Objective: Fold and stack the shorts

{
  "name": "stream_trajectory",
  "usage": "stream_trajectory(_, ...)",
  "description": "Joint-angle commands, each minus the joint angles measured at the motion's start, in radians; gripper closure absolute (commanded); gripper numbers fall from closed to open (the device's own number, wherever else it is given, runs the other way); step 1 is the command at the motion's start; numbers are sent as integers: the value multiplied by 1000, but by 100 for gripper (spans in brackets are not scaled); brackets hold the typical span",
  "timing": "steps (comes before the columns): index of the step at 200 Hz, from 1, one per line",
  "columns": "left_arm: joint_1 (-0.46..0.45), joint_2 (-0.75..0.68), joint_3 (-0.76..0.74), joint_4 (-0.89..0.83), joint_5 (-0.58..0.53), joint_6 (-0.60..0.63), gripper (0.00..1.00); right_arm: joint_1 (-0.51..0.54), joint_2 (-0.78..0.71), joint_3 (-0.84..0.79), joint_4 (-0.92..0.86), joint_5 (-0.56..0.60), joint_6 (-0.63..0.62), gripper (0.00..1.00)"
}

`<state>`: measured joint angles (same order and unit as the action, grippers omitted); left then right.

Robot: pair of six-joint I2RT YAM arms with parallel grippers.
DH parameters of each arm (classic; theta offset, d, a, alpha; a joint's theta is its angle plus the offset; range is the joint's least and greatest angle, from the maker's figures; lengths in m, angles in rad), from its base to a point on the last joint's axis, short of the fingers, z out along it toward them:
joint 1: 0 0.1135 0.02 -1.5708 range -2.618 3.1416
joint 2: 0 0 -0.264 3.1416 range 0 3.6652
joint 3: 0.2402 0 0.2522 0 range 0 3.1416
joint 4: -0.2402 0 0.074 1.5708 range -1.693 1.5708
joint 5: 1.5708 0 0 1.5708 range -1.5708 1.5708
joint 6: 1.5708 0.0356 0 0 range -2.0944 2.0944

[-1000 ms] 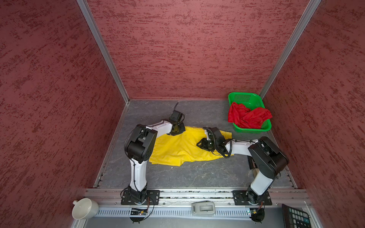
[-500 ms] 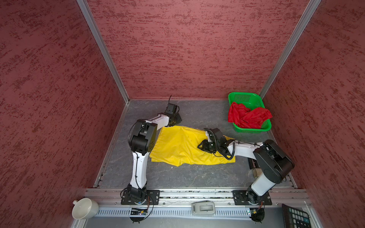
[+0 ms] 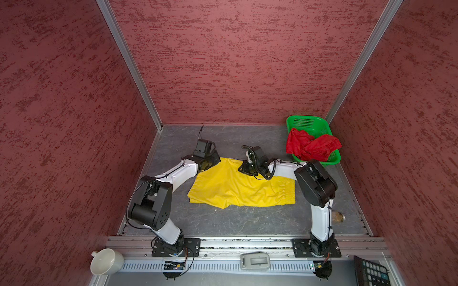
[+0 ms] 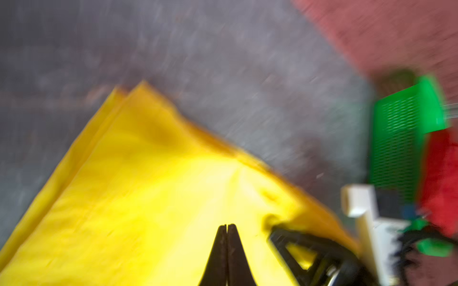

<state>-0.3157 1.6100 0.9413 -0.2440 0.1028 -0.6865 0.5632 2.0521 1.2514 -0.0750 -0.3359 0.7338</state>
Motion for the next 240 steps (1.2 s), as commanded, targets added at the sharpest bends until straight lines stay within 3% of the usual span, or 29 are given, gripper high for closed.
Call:
stream_trajectory(1,10,-20,-92,-41,-29,-45,100,-46,43,60,-72,36,-22,78)
stream_trajectory(57,55,-60,-248,-52,-88,-49,100,-141,160,187,-98,-19,12,78)
stream_trajectory(83,90,-124,-262,-64,-82,-42,100,-149,148,230,-72,-45,3,66)
stream_trajectory(102,96,-214,-234,-122,-94,-40,76,-149,63,212,-37,-71,-3,62)
stream_trajectory(122,103,-326,-201,-215,-94,-54,58,-145,-73,131,-36,-62,-11,61)
stream_trajectory(158,129,-505,-245,-356,-55,-140,43,-141,-326,-157,-22,-37,4,60)
stream_trajectory(191,159,-591,-326,-426,-44,-222,41,-141,-430,-379,15,-47,34,60)
stream_trajectory(240,209,-531,-414,-297,30,-316,41,-141,-362,-460,-21,-35,41,60)
